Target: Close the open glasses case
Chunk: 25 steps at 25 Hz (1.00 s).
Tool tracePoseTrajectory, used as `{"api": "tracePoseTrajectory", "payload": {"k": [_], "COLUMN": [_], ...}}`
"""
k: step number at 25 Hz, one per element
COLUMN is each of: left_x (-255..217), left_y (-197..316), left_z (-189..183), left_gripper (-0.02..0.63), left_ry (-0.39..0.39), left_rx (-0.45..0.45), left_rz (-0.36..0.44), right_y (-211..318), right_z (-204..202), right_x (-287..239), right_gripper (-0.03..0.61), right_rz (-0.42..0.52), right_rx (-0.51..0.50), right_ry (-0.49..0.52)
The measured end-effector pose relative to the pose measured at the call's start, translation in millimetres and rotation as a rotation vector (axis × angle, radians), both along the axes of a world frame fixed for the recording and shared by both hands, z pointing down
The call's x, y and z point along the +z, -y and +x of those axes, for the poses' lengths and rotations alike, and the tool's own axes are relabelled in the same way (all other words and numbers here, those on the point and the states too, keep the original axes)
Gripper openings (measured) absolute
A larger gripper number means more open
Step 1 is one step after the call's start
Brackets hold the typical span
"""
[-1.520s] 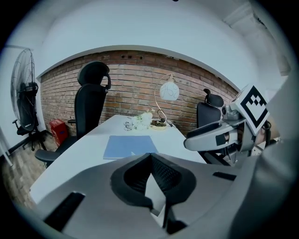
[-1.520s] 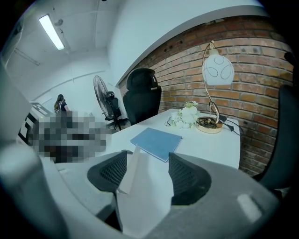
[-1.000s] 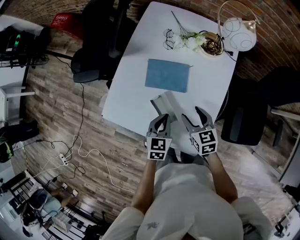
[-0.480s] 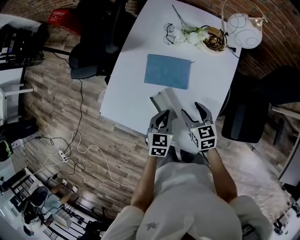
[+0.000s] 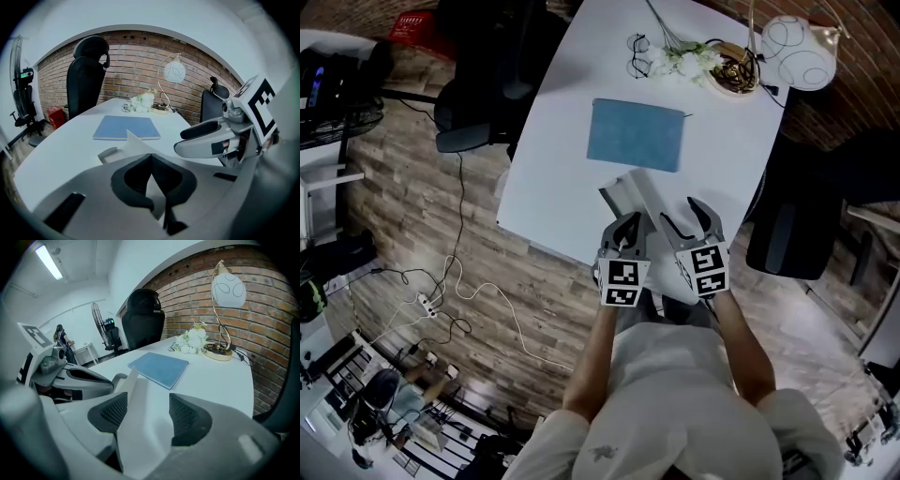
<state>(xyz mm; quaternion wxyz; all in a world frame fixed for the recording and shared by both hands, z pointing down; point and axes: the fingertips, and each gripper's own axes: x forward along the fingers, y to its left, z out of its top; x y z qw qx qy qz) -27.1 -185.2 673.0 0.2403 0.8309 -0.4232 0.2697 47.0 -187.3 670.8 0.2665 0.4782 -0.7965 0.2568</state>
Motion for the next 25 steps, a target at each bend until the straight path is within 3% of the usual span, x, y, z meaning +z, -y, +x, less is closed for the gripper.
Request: {"api": "tracePoseTrajectory", "payload": {"k": [25], "left_x": [9.8], "left_y": [-9.1], "left_z": [4.6], "left_gripper": [0.005], "left_ry": [0.009], "left_rx": [0.037], "left_rz": [-0.033], "right_y": [-4.3], "right_z": [-21.1], "right_x": [6.9], "right_gripper": [0.281], "right_rz": [-0.016], "right_rx": [-0.031], "right_ry": [-0.017]}}
